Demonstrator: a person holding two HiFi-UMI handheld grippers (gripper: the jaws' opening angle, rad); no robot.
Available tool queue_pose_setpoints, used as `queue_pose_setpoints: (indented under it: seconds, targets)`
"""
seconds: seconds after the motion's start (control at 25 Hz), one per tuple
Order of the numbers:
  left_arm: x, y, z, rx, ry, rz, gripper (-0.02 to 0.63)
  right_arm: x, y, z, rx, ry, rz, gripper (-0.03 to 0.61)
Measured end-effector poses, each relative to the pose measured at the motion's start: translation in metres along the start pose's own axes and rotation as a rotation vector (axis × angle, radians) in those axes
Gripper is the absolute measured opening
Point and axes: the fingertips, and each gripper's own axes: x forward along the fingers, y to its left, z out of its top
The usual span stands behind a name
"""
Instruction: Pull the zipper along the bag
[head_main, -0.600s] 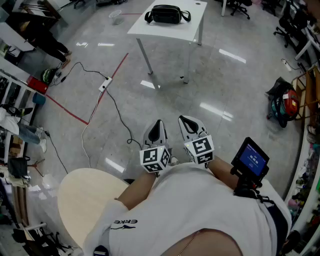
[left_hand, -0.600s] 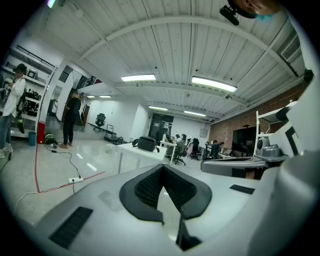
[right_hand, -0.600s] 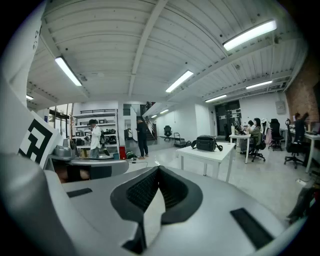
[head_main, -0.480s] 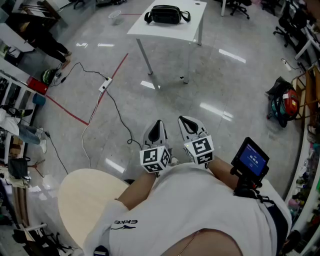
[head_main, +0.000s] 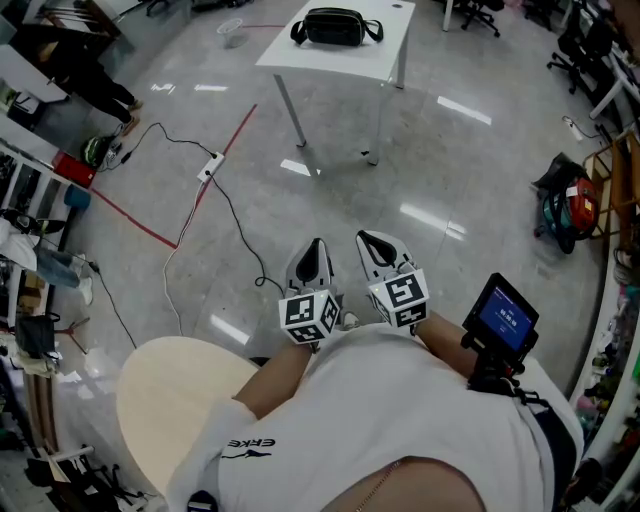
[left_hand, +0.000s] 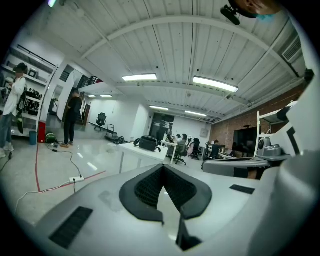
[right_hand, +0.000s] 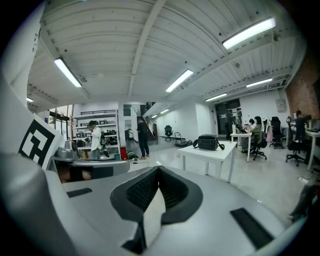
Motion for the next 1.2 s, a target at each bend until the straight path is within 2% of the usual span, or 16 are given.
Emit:
queue_pose_setpoints:
  seconds: [0.4, 0.56, 0.72, 1.04, 1.2]
  targets:
    - [0.002, 0.013, 0.002, -0.006, -0.001, 0.001, 0.005, 0.011, 0.005, 0.001, -0.004, 0.001, -0.002, 0.005]
    - [-0.001, 0.044, 0.004, -0.012, -0.001, -0.003, 0.005, 0.032, 0.026, 0.002, -0.007, 0.007, -0.012, 0.005]
    - [-0.006, 0.056, 0.002, -0.020, 0.001, -0.002, 0.005, 0.037, 0.033, 0.000, -0.012, 0.017, -0.020, 0.005]
    - [0.004, 0.075, 0.005, -0.037, -0.004, 0.036, 0.005, 0.055, 0.026, 0.006, -0.039, 0.027, -0.006, 0.005]
    - [0.029, 0.087, 0.009, -0.034, 0.000, 0.051, 0.005, 0.081, 0.013, 0.009, -0.036, 0.029, 0.009, 0.005]
